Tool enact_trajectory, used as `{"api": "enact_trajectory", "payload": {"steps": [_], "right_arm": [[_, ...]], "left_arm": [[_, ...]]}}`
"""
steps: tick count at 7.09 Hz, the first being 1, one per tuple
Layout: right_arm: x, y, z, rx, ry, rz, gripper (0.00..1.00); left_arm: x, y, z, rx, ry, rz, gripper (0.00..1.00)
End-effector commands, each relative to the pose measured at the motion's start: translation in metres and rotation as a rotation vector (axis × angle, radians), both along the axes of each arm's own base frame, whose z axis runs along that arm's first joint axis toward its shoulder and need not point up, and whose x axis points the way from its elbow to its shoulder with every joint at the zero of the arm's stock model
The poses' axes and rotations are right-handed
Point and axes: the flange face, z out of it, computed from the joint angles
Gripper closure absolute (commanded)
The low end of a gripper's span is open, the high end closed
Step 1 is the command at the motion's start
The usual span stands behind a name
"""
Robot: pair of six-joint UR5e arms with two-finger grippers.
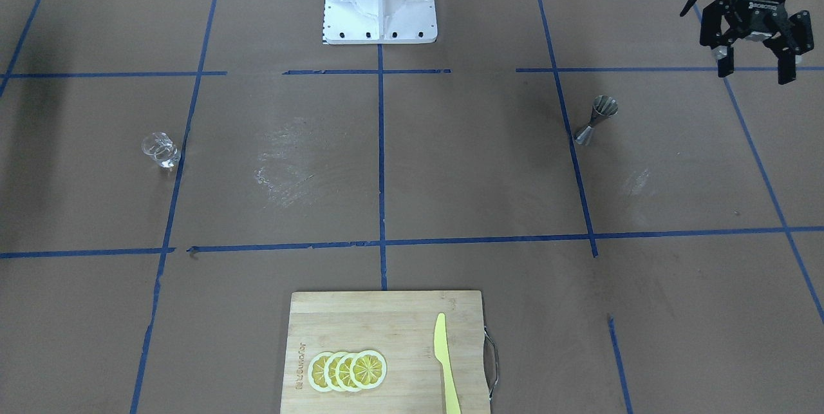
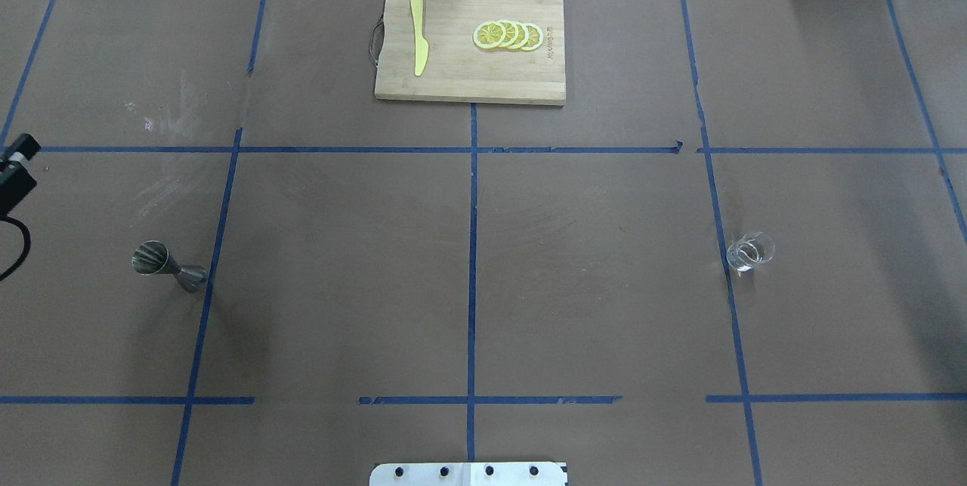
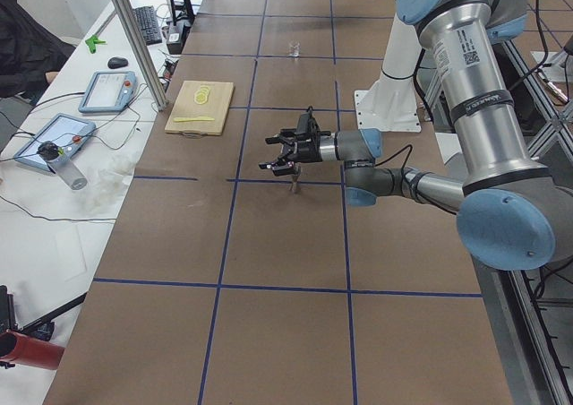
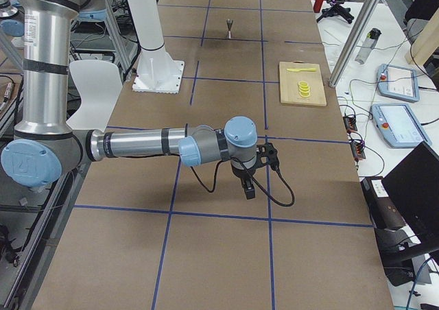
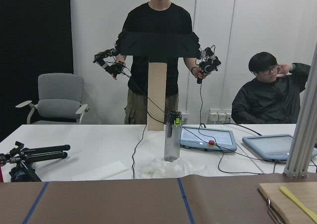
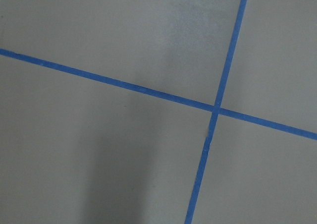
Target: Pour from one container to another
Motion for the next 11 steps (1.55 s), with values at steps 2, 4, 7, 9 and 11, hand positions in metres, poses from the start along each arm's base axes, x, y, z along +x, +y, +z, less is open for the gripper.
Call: {"api": "enact_trajectory", "payload": {"steps": [2,4,7,9,11], "right_arm": [[0.001,0.001,0.001,-0.001,0.001,0.000,0.00],[0.001,0.001,0.000,0.000,-0.001,0.002,0.00],[0.001,0.001,0.002,-0.003,0.001,0.002,0.00],[0.001,0.001,0.003,-0.005,0.001,0.003,0.00],[0.002,0.001,0.004,-0.008,0.002,0.003,0.00]], "left_arm": [[0.084,0.032,0.040,0.007,0.043,-0.034,0.00],[0.095,0.036,0.037,0.024,0.051,-0.065,0.00],[0.121,0.066,0.045,0.038,0.025,-0.010,0.00],[0.150,0.076,0.041,0.051,0.013,0.025,0.00],[0.169,0.076,0.046,0.051,0.010,0.028,0.00]]}}
